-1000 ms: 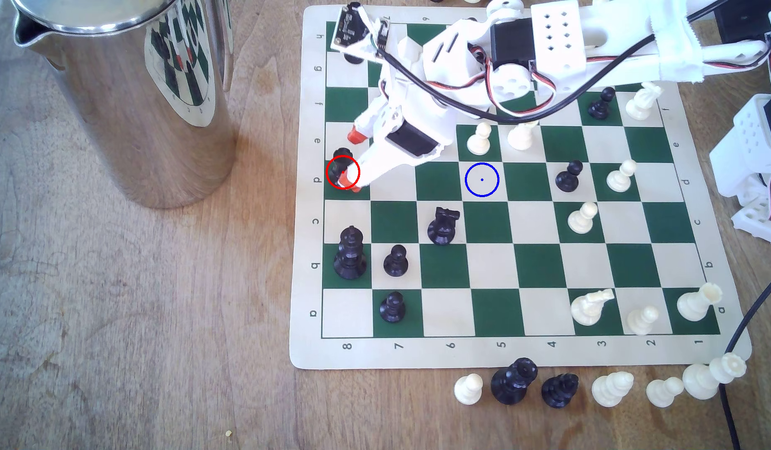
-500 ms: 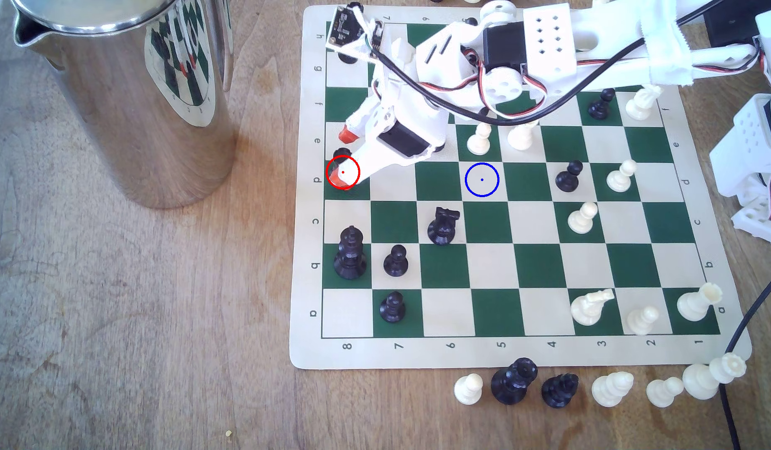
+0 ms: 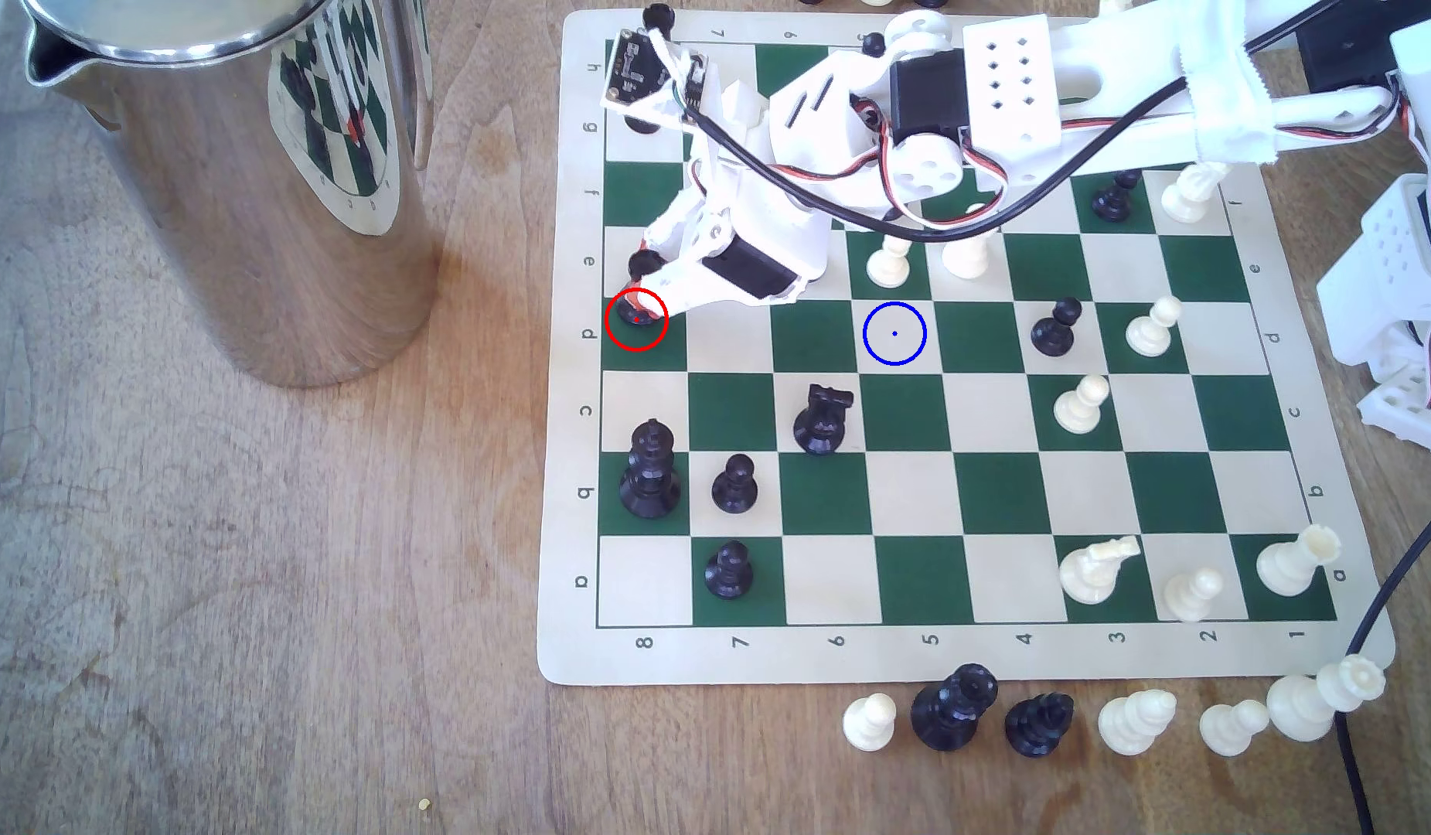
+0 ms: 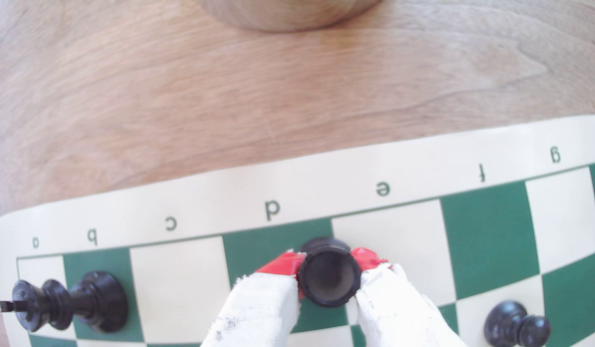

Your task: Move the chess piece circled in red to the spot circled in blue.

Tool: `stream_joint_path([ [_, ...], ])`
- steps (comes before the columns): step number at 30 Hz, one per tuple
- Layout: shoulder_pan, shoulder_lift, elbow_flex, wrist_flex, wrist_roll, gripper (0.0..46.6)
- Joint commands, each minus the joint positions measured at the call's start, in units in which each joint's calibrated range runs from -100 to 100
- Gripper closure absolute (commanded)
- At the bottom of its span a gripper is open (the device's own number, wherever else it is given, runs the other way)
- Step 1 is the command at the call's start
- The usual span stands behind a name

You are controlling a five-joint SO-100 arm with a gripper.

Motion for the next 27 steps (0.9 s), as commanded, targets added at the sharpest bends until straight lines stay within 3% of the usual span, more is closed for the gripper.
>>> stream_joint_path([
  [1,-0.2,-2.4,-7.7,1.6,-0.1,46.3],
  [10,-0.2,-3.3,-19.7,11.4,-0.7,46.3],
  [27,0.7,-17.0,-19.7,29.3,-2.1,46.3],
])
